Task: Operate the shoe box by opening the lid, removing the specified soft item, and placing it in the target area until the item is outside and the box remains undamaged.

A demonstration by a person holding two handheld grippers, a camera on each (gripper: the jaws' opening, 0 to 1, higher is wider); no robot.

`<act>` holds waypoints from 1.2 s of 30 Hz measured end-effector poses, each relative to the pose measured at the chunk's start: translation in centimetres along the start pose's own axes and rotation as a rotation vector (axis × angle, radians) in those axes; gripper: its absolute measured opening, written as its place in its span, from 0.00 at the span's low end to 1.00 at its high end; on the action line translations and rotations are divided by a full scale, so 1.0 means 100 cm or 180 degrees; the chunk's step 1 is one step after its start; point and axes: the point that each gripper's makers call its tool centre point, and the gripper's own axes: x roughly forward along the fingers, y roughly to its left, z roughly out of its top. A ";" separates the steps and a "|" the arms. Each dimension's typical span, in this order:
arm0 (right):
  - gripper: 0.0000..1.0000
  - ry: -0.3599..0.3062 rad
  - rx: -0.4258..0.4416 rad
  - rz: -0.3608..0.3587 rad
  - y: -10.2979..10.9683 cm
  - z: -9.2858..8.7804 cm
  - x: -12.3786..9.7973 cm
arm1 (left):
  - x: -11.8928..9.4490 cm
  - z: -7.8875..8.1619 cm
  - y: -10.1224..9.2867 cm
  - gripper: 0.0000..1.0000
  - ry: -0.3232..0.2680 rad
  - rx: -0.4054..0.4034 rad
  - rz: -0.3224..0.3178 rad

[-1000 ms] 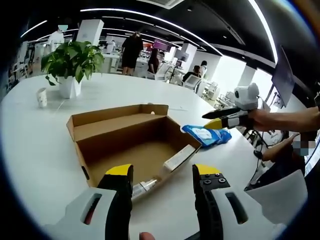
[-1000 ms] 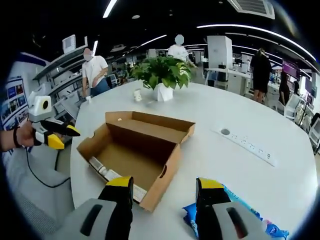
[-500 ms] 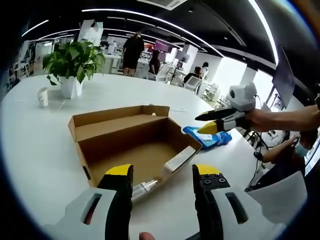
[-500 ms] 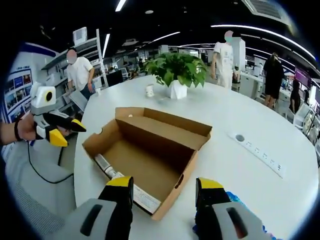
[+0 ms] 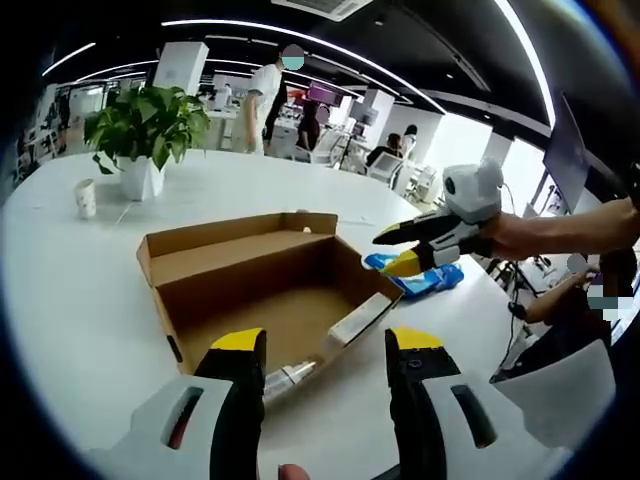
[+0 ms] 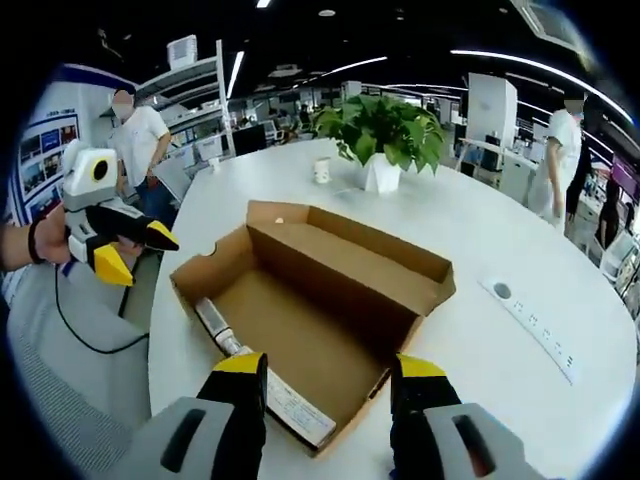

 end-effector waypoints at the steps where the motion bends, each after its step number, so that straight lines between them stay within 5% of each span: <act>1: 0.47 0.0040 -0.0065 0.0022 0.001 -0.001 0.002 | 0.000 0.000 0.000 0.49 -0.0003 0.0001 0.0000; 23: 0.48 0.0702 -0.0850 0.0472 0.009 -0.023 0.030 | 0.002 0.005 0.003 0.49 -0.0042 0.0042 -0.0030; 36: 0.53 0.1063 -0.0949 0.0888 0.016 -0.035 0.048 | 0.000 0.011 0.007 0.50 -0.0138 -0.0006 -0.0028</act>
